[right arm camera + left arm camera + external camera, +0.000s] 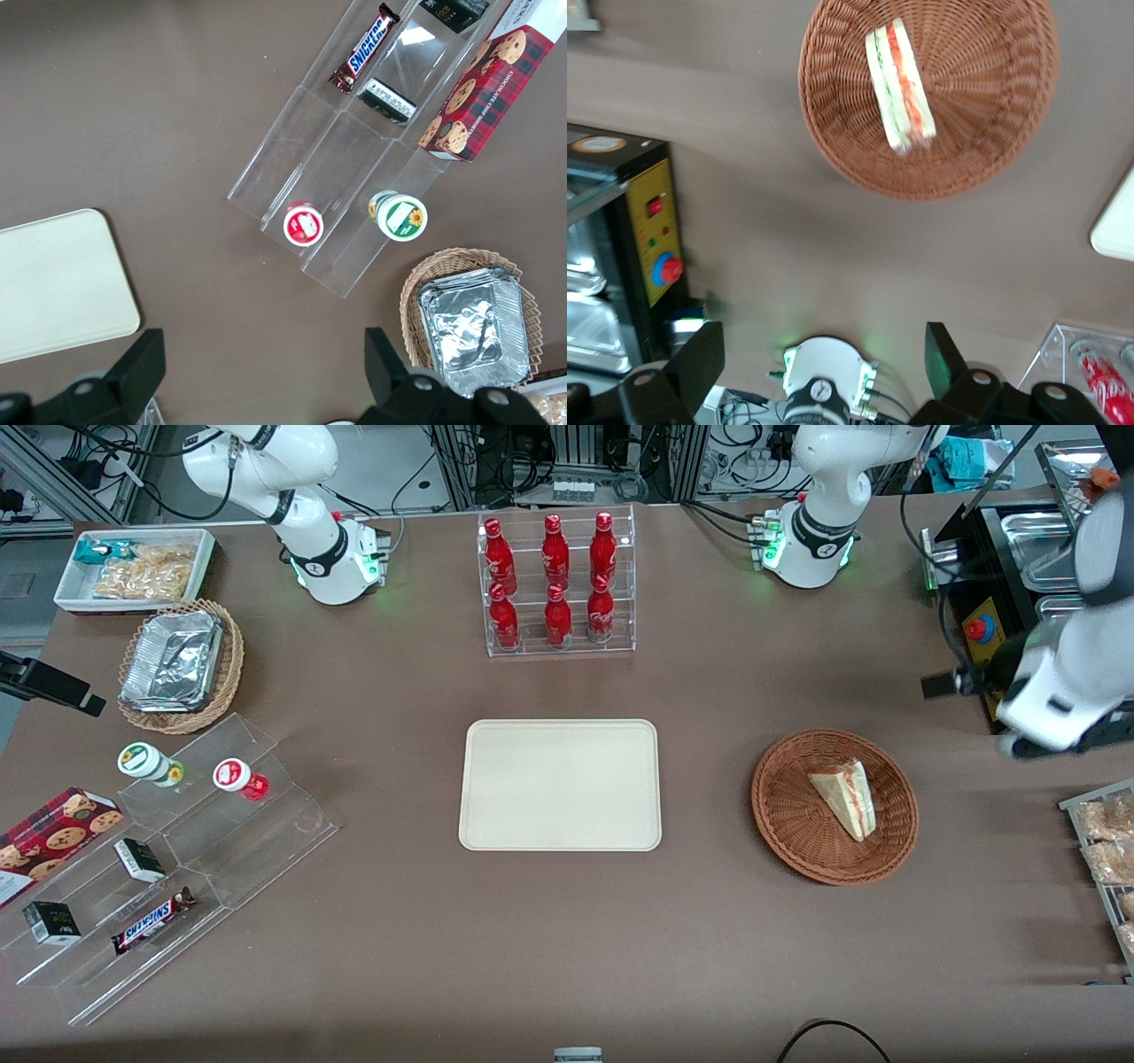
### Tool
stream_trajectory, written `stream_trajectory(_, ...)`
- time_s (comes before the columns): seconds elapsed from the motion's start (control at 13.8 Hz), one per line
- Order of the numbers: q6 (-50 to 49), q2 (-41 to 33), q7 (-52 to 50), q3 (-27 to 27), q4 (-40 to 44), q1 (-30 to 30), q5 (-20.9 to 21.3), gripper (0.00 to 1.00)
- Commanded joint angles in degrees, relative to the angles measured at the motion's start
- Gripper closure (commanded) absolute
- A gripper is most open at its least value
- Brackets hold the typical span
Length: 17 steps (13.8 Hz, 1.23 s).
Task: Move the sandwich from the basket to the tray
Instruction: 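Move the left gripper down over the sandwich in the wicker basket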
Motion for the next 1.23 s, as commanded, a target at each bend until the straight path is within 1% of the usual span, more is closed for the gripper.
stream_trajectory(0.0, 11.8, 2.1, -1.1, -0.5, -8.6, 3.0, -0.9, 0.0)
stream_trajectory(0.07, 19.1, 1.9, -3.1, -0.5, -14.0, 4.0, -1.3, 0.0)
stream_trajectory(0.15, 24.4, 2.0, -5.6, -0.5, -17.7, 4.8, -2.3, 0.0)
stream_trajectory(0.44, 35.7, 3.3, -8.5, -0.5, -27.1, 5.0, -3.5, 0.0)
stream_trajectory(0.58, 37.0, 5.0, -14.6, -0.6, -26.4, 4.5, -4.0, 0.0)
stream_trajectory(0.65, 37.0, 5.5, -16.0, -0.7, -25.3, 4.3, -3.9, 0.0)
stream_trajectory(0.94, 37.0, 5.8, -16.9, -0.7, -22.8, 4.4, -4.0, 0.0)
stream_trajectory(1.16, 37.6, 8.9, -19.6, -1.0, -21.0, 4.0, -3.9, 0.0)
